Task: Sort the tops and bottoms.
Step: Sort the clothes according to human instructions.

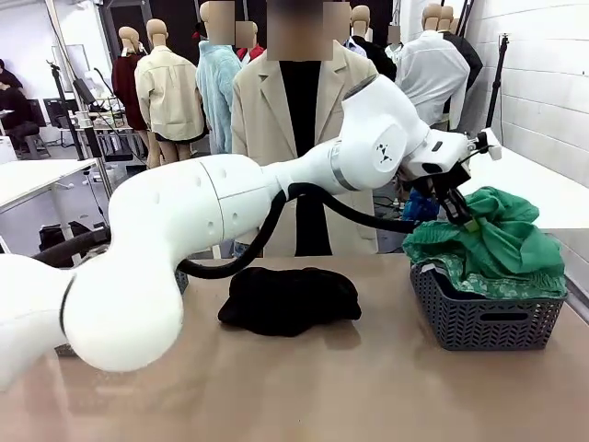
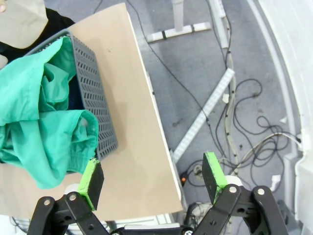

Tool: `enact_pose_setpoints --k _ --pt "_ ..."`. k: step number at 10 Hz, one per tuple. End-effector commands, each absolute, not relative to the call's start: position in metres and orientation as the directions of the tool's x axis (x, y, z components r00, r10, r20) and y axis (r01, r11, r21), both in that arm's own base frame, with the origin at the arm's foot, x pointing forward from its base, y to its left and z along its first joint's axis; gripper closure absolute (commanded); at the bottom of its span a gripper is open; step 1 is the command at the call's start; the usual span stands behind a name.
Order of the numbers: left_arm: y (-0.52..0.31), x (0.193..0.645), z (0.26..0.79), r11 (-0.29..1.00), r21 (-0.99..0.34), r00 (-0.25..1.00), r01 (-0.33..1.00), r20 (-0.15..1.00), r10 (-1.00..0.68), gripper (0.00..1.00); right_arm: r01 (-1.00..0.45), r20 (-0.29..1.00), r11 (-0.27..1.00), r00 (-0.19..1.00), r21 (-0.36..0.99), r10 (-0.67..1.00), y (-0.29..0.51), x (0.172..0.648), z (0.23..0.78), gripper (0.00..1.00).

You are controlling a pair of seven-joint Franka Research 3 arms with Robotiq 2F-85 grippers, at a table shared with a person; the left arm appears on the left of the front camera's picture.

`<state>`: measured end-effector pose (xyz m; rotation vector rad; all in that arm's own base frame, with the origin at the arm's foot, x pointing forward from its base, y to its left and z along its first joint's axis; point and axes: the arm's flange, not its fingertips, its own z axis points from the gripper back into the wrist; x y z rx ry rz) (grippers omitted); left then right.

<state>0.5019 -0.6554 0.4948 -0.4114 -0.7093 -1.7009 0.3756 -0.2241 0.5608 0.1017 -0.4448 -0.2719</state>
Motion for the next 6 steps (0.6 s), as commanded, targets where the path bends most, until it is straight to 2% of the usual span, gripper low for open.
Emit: enact_pose_setpoints --k 1,5,6 --pt "-0.655 0.498 0.505 -0.140 0.259 -0.275 0.956 0.617 -0.737 1.00 0.239 0.404 0.961 0.872 0.138 -0.274 -0.224 0.374 0.561 0.00" --pt "-0.656 0.499 0.501 -0.128 0.244 -0.256 0.961 0.619 -0.742 1.00 0.239 0.404 0.961 0.872 0.138 -0.274 -0.224 0.374 0.561 0.00" --pt "-0.676 0.518 0.491 -0.203 0.240 -0.310 0.949 0.603 -0.735 1.00 0.239 0.404 0.961 0.872 0.138 -0.274 -0.224 0.374 0.561 0.00"
